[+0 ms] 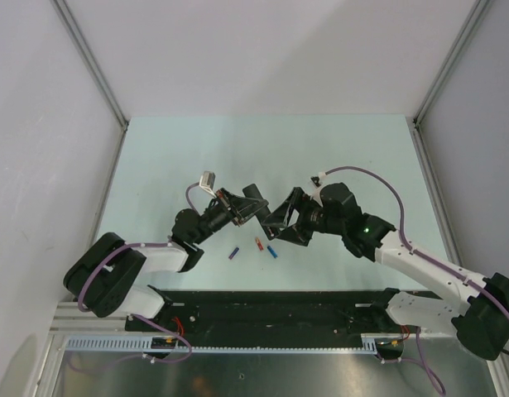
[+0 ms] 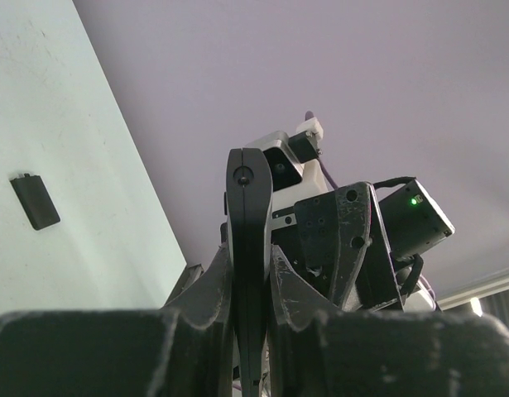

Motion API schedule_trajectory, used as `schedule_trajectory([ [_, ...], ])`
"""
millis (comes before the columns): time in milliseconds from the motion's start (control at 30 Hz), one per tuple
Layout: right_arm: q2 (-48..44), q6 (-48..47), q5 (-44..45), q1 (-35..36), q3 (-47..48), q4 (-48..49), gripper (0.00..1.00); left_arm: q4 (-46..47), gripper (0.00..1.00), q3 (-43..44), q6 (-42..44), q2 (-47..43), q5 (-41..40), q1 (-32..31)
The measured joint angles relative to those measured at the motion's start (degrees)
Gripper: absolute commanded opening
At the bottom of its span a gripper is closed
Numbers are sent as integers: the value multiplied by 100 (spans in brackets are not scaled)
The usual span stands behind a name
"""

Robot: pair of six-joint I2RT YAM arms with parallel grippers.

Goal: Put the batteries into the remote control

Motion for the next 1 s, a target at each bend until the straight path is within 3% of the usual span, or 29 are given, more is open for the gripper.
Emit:
schedule_trajectory([
  [1000,140,280,343,-35,-256,428,63,-2,0,-2,42,0,2,0],
])
